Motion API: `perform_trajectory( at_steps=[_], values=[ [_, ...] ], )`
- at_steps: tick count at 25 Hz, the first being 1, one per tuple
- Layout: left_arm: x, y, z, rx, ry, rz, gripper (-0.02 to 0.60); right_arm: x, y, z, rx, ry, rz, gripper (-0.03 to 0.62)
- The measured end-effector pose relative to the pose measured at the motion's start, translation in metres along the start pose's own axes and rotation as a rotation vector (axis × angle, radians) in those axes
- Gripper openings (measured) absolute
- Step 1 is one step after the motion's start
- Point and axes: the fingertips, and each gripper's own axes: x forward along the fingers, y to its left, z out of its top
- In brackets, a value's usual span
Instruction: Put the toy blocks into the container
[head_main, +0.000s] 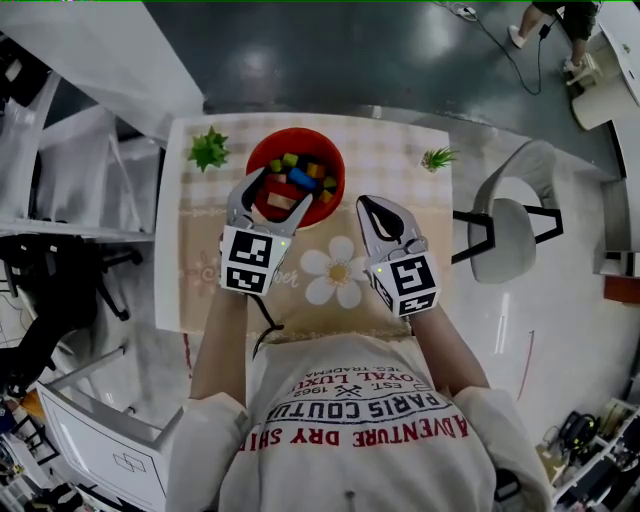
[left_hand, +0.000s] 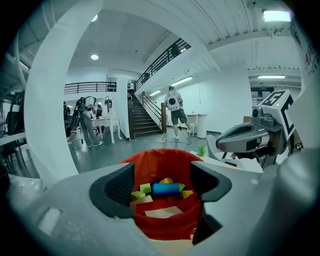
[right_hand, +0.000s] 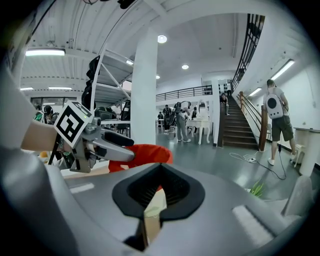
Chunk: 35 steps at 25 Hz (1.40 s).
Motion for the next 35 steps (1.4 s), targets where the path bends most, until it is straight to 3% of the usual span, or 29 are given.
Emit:
perform_trajectory(
  at_steps=[4, 10, 13, 19, 24, 35],
  values=[
    [-0.005, -0.001, 0.005, 0.005, -0.017, 0.010, 0.360, -0.003, 0.003, 0.004, -0.012, -0.011, 0.000, 0.002],
    [-0.031, -0.013, 0.035, 0.020, -0.121, -0.020, 0.352, -0.016, 0.008, 0.016, -0.033, -0.048, -0.010, 0.002],
    [-0.049, -0.015, 0.046, 0.028, -0.160, 0.001, 0.269, -0.024, 0.013, 0.022, -0.047, -0.072, -0.012, 0.002],
    [-0.087, -0.014, 0.061, -0.027, -0.222, 0.028, 0.139, -0.045, 0.025, 0.039, -0.074, -0.135, -0.019, 0.002],
    [-0.116, -0.019, 0.061, -0.005, -0.257, 0.032, 0.009, -0.060, 0.034, 0.050, -0.094, -0.179, -0.025, 0.002],
    [-0.148, -0.017, 0.051, -0.027, -0.271, 0.012, 0.008, -0.069, 0.061, 0.065, -0.142, -0.237, -0.009, 0.002]
  ],
)
